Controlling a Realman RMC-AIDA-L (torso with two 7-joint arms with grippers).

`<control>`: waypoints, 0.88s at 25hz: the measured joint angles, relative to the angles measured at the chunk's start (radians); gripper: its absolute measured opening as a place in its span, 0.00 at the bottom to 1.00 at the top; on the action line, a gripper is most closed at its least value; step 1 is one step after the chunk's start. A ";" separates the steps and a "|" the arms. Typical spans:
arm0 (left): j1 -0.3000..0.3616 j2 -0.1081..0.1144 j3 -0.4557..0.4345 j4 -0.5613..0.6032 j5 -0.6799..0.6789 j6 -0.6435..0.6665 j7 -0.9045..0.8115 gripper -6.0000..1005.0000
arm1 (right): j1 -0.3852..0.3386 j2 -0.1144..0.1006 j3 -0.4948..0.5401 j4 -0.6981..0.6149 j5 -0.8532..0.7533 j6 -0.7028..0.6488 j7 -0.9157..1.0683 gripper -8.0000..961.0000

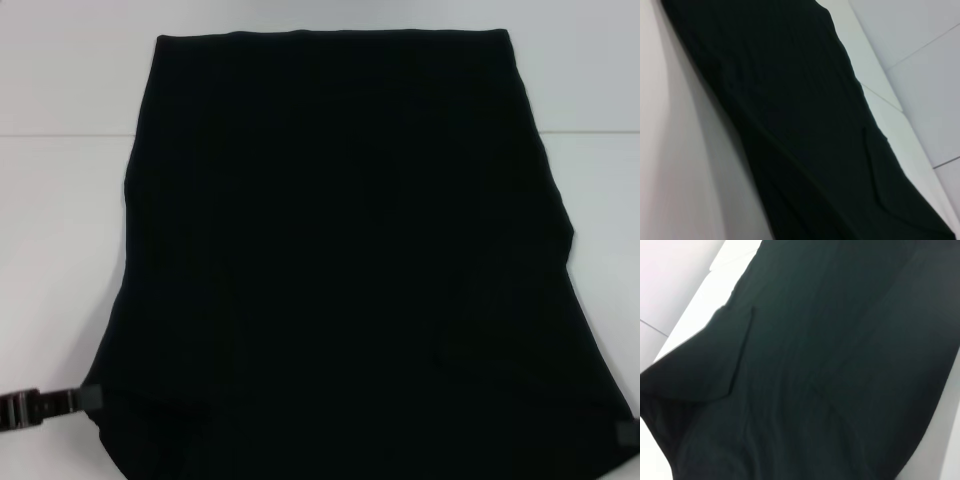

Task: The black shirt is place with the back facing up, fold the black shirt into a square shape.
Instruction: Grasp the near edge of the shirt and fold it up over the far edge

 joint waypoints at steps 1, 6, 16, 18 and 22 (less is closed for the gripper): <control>0.007 -0.002 -0.007 -0.007 0.000 0.009 0.007 0.00 | -0.021 -0.003 0.020 0.000 -0.001 -0.024 -0.018 0.07; 0.035 -0.007 -0.020 -0.018 -0.001 0.048 0.021 0.00 | -0.055 -0.010 0.040 -0.003 -0.004 -0.057 -0.032 0.07; 0.052 -0.015 -0.038 -0.053 -0.001 0.061 0.031 0.00 | -0.066 -0.021 0.064 -0.011 -0.007 -0.071 -0.023 0.07; 0.041 -0.011 -0.043 -0.062 -0.003 0.059 0.031 0.00 | -0.048 -0.025 0.087 -0.011 -0.006 -0.069 -0.019 0.07; -0.035 0.019 -0.061 -0.118 -0.024 0.023 0.014 0.00 | 0.007 -0.042 0.130 -0.011 -0.005 -0.046 -0.002 0.07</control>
